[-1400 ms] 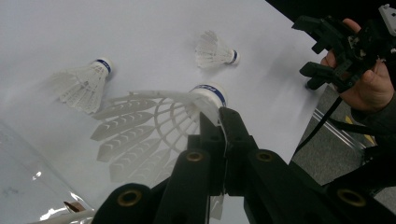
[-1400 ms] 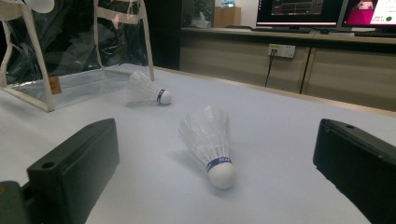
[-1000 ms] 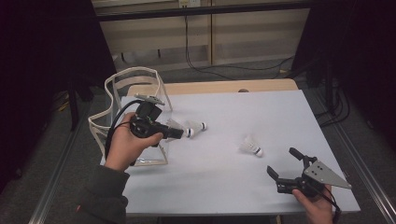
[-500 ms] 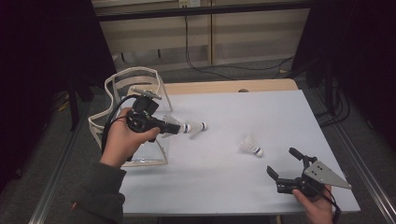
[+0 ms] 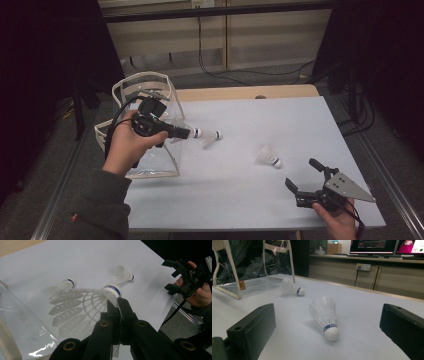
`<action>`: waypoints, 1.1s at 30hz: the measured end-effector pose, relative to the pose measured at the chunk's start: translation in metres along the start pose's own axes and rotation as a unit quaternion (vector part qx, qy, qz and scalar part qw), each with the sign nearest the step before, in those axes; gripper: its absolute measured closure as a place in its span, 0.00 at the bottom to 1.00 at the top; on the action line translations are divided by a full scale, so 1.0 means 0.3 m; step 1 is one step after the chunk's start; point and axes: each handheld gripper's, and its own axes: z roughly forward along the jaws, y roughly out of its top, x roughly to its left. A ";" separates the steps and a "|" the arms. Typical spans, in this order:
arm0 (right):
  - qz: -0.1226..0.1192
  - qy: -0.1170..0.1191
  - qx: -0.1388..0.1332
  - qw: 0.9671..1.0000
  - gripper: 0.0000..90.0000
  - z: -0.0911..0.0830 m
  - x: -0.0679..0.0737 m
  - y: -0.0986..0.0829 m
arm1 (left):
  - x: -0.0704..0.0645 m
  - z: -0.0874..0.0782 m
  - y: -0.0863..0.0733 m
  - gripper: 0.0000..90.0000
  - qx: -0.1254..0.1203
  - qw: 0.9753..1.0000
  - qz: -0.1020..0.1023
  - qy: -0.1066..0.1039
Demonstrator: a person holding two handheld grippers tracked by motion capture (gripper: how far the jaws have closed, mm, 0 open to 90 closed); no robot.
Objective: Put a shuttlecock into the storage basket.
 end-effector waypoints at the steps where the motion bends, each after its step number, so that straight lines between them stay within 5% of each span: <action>1: 0.001 0.000 0.000 1.000 0.01 0.000 0.000 0.000 | 0.001 -0.001 0.002 1.00 0.002 1.000 0.002 0.003; 19: 0.001 0.000 -0.003 1.000 0.01 -0.001 0.000 0.001 | 0.013 -0.022 0.048 1.00 0.001 1.000 -0.001 0.015; 33: 0.000 0.001 -0.003 1.000 0.01 -0.001 0.000 0.001 | 0.052 -0.054 0.070 1.00 -0.019 0.999 -0.022 0.035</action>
